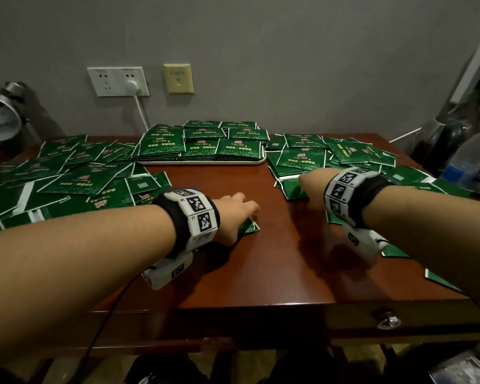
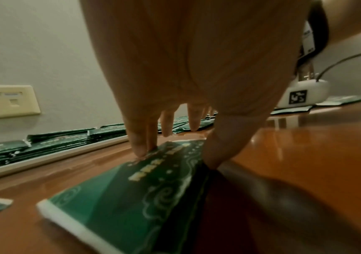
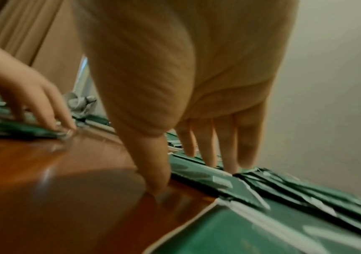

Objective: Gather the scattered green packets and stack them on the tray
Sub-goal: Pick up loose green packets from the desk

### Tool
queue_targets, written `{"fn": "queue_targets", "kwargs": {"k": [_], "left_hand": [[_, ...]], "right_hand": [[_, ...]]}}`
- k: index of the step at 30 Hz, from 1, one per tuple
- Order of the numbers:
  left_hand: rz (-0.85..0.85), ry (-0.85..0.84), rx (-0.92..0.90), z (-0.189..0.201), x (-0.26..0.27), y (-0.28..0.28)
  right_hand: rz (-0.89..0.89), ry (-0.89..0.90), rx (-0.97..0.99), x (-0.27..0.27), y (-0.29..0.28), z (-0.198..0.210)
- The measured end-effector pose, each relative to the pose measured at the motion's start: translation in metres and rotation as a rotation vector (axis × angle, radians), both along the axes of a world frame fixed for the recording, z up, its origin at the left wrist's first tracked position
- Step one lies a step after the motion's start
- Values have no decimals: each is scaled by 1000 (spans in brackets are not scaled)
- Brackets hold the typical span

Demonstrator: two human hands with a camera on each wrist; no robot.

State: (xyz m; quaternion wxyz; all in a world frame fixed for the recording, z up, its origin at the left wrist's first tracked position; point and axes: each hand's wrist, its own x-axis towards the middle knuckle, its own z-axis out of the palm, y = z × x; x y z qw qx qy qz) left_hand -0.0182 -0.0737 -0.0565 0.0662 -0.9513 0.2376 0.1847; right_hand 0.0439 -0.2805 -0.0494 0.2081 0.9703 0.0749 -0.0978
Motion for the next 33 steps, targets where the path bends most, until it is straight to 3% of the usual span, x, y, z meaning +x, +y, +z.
{"fn": "queue_targets", "kwargs": {"k": [6,9,13,15,18,20,23,26,31,33], "left_hand": [[3,20,-59,-6,20,12],[-7,2,-57,-10,25,19],[7,-18,-35,-12,28,33],[19,-35,-27,-12,28,40],[47,-37,-45,-10,26,48],[57,-37,-58,-8,24,51],[54,-49,-55,-6,20,55],[49,-66,-46,-8,17,61],[53,-95,-68,-10,17,70],[57,-112,-71,-10,18,70]], "right_hand": [[254,28,-271,8,25,0],[241,3,-294,13,32,-3],[219,-61,-134,17,33,1],[188,-64,111,13,37,10],[132,55,492,1,50,30],[148,132,538,-7,59,35],[179,143,481,-14,73,23],[163,90,282,-21,85,12],[35,140,67,-35,85,19],[62,158,14,-38,84,23]]}}
